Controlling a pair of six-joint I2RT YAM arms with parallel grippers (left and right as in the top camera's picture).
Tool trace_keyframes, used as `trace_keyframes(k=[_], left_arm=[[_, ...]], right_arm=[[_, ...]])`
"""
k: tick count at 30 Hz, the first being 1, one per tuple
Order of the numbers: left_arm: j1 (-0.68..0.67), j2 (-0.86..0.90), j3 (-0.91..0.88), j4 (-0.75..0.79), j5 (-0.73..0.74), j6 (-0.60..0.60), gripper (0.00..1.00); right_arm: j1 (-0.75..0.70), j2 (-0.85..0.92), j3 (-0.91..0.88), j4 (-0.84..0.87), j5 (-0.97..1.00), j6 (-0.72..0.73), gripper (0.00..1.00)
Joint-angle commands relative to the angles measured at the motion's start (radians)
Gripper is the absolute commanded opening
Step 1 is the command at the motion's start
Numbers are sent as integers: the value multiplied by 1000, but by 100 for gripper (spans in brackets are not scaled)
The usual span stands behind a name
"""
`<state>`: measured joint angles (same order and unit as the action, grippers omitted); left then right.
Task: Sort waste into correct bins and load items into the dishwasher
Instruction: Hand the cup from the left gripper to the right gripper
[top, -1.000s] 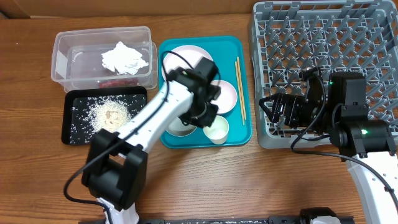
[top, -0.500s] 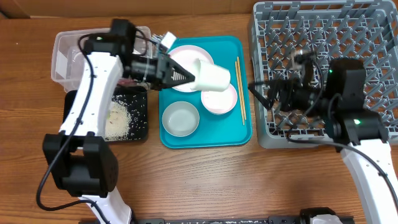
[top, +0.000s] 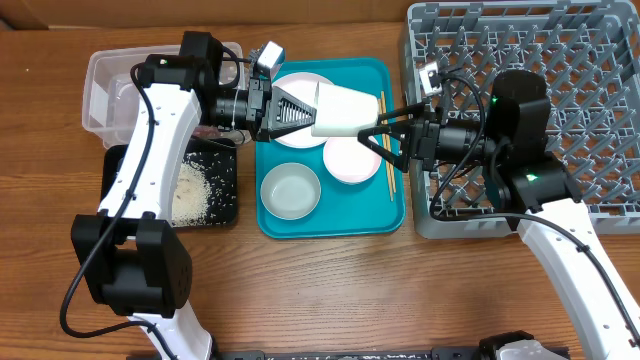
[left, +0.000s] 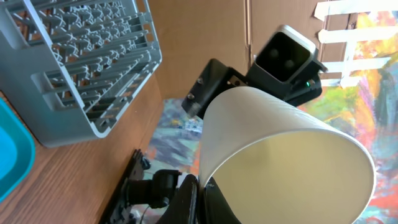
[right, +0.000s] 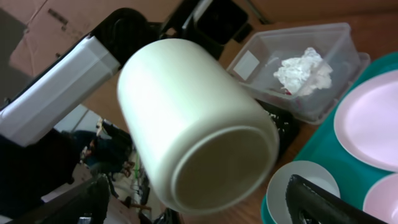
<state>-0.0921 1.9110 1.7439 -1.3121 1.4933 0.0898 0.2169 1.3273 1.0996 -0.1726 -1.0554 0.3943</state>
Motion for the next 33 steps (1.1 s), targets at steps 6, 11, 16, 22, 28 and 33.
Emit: trace_keyframes(k=[6, 11, 16, 22, 28, 33], left_arm=[[-35, -2, 19, -27, 53, 38, 4], [-53, -2, 19, -27, 88, 38, 4], [-66, -2, 19, -46, 89, 38, 4], [-66, -2, 19, -45, 89, 38, 4], [-65, -2, 19, -45, 89, 38, 6], [-63, -2, 19, -45, 70, 38, 17]], right_arm=[[26, -3, 24, 142, -32, 90, 81], [26, -3, 24, 145, -31, 93, 79], [26, -3, 24, 146, -31, 93, 80], [26, -3, 24, 141, -32, 93, 59], [26, -3, 24, 137, -39, 93, 56], [-2, -3, 24, 134, -39, 95, 49]])
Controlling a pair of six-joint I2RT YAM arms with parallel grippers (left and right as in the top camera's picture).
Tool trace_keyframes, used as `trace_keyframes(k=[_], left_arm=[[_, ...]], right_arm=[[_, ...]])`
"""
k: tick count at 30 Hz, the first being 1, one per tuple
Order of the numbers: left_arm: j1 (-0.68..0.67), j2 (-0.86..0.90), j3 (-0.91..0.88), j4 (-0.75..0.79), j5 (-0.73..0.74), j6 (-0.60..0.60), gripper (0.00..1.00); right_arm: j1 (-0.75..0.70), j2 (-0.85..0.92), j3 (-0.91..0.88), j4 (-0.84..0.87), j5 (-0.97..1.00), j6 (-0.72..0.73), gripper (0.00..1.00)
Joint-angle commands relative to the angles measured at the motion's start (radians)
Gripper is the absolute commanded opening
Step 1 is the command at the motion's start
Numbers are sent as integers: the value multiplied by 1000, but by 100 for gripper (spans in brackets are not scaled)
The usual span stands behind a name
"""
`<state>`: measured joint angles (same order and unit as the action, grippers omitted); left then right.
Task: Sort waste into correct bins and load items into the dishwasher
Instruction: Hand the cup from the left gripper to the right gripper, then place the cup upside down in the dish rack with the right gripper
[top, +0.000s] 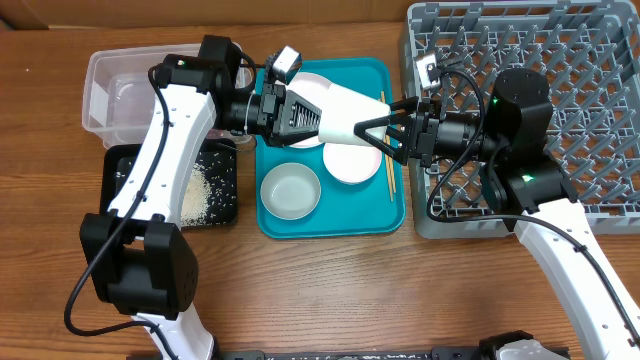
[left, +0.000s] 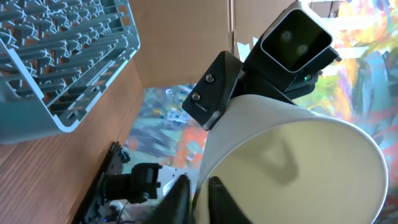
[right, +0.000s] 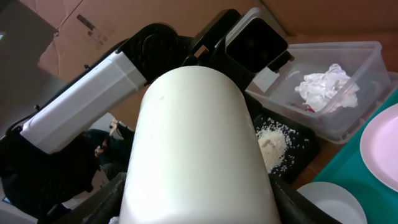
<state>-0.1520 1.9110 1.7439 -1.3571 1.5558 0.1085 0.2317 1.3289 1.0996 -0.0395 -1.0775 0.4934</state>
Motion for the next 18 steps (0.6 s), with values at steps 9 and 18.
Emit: trace_keyframes(k=[9, 18], left_arm=[[42, -2, 19, 11, -159, 19, 34], [39, -2, 19, 84, -491, -56, 38]], right_arm=[[-270, -68, 25, -326, 161, -29, 50], [-322, -172, 208, -863, 588, -103, 49]])
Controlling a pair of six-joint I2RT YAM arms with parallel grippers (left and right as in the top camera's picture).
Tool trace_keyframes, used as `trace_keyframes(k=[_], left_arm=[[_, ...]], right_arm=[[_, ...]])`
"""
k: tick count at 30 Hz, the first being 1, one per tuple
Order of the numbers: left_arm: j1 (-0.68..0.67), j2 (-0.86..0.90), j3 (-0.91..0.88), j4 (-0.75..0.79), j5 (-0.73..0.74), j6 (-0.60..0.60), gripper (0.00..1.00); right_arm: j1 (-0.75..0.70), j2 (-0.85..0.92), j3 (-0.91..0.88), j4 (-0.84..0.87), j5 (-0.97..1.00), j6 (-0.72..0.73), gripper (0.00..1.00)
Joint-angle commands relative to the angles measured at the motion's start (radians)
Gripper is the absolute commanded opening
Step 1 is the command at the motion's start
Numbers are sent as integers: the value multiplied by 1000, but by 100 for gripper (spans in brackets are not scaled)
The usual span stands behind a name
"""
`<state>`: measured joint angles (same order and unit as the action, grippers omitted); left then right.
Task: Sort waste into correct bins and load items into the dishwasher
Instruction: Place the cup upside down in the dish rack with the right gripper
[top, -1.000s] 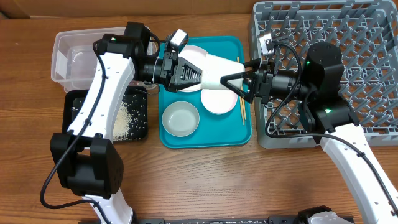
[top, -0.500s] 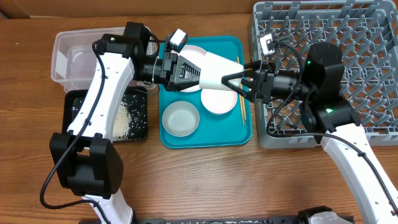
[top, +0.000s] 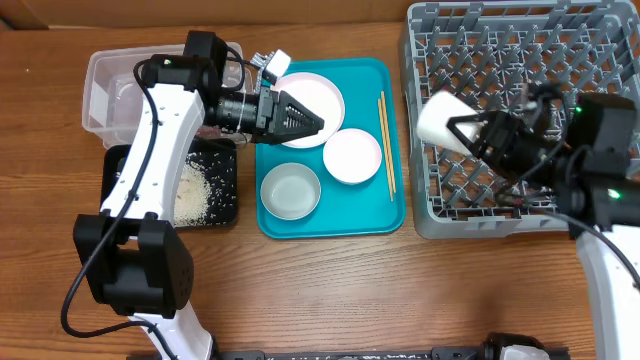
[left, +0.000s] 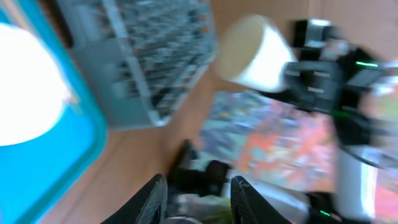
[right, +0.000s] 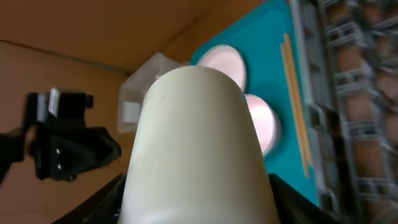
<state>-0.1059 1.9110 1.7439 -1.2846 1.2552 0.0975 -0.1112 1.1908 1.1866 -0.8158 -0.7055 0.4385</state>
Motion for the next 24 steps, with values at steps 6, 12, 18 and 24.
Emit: trace_keyframes(k=[6, 12, 18, 24], left_arm=[[-36, -2, 19, 14, -394, -55, 40], [-63, -2, 19, 14, -512, -79, 39], [-81, -2, 19, 12, -557, -79, 39], [-81, -2, 19, 6, -564, -79, 39]], right_arm=[[155, -11, 219, -344, 548, -33, 49], [264, 102, 218, -469, 688, 42, 50], [301, 269, 218, -517, 744, 87, 49], [301, 390, 218, -521, 776, 90, 49]])
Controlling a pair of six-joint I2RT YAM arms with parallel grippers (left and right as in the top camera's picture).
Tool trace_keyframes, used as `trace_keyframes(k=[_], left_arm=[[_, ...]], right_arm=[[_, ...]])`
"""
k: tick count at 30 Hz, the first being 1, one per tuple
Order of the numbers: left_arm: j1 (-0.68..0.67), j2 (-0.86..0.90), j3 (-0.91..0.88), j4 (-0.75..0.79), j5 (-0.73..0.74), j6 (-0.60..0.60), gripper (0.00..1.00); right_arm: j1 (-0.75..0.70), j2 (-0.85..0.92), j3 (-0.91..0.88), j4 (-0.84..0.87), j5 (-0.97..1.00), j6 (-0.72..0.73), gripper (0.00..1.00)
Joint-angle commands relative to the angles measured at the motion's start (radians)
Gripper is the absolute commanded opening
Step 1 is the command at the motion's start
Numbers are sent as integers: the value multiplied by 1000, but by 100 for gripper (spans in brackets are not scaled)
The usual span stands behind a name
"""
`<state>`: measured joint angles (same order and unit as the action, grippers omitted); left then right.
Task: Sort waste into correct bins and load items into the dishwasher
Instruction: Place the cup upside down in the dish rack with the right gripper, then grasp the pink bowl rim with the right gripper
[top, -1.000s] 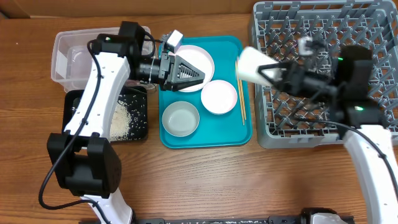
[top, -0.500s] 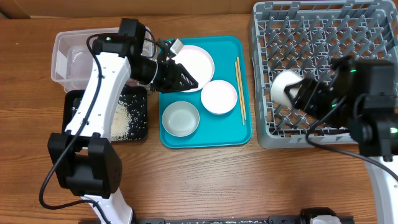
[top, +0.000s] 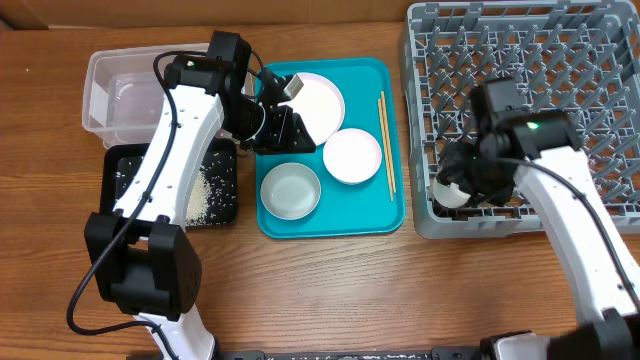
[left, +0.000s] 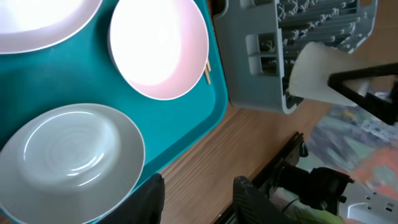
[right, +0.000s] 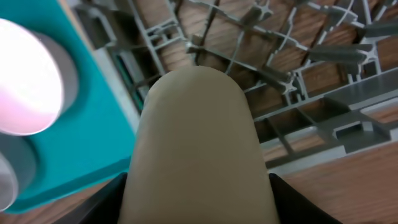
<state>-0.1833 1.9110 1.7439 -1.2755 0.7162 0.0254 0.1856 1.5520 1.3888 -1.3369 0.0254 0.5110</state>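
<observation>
My right gripper (top: 462, 185) is shut on a white cup (right: 198, 146), holding it down in the front left corner of the grey dishwasher rack (top: 560, 60). In the overhead view the cup (top: 449, 190) shows just inside the rack's near wall. My left gripper (top: 290, 130) is open and empty over the teal tray (top: 395, 215), its fingers (left: 152, 199) near a grey bowl (left: 68, 162). A small pink plate (top: 352, 155), a larger pink plate (top: 312, 95) and wooden chopsticks (top: 386, 145) also lie on the tray.
A clear plastic bin (top: 125, 95) stands at the back left. In front of it sits a black tray with rice (top: 190, 190). The rack (right: 267, 74) has rows of upright tines around the cup.
My right gripper has gone from above the rack's left edge down into its front left corner with the cup. My left gripper has tilted down toward the tray's bowl and plates.
My left gripper held the white cup out over the tray with my right gripper open at its base. Then my right gripper was around the cup. Then my right gripper alone held it over the rack, and now low inside the rack.
</observation>
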Motion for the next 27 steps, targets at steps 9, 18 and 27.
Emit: trace_keyframes(k=[9, 18, 27], left_arm=[[-3, -2, 19, -3, -26, -7, 39], [-1, -2, 38, -6, -82, -26, 37], [2, -2, 311, -126, -265, -44, 37]], right_arm=[[4, 87, 13, -1, 44, 16, 79], [4, 87, 61, -8, 43, 1, 90], [50, 87, 333, -20, -64, -74, 84]])
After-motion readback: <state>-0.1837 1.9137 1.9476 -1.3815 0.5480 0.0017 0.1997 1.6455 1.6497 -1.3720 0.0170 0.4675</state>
